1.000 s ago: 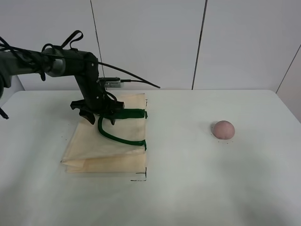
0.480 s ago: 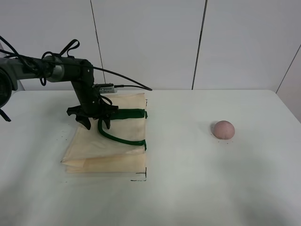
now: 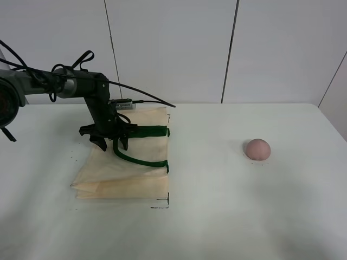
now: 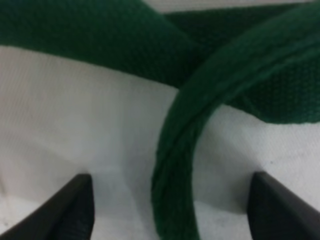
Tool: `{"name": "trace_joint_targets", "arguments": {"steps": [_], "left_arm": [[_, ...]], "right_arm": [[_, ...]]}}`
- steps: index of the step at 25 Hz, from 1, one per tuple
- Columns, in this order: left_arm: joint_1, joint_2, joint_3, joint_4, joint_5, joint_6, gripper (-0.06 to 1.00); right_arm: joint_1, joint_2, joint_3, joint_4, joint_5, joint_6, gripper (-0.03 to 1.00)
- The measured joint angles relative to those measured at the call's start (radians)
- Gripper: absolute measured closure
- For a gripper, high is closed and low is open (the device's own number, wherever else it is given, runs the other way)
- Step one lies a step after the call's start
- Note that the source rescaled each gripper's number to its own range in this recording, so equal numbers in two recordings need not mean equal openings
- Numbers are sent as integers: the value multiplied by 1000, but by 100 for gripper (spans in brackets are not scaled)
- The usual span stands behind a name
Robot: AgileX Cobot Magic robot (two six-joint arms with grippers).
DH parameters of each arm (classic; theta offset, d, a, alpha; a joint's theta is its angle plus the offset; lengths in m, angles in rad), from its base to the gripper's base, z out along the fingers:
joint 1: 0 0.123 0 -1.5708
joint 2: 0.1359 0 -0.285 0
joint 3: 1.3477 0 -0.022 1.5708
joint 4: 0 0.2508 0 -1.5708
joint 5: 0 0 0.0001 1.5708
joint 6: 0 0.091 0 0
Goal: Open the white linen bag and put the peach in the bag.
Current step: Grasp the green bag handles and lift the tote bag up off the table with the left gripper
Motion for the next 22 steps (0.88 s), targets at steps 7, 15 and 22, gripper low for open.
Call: {"name": "trace_joint_targets", "arguments": {"steps": [7, 15, 22], "left_arm": [[-7, 0, -5, -19, 0, 0, 67], [-7, -22, -15, -8, 29, -9, 94], [-6, -122, -225, -6, 237, 20, 94]], "right_arm": [[0, 0, 0, 0, 0, 0, -3], [0, 0, 0, 0, 0, 0, -3], [0, 0, 0, 0, 0, 0, -3]]}}
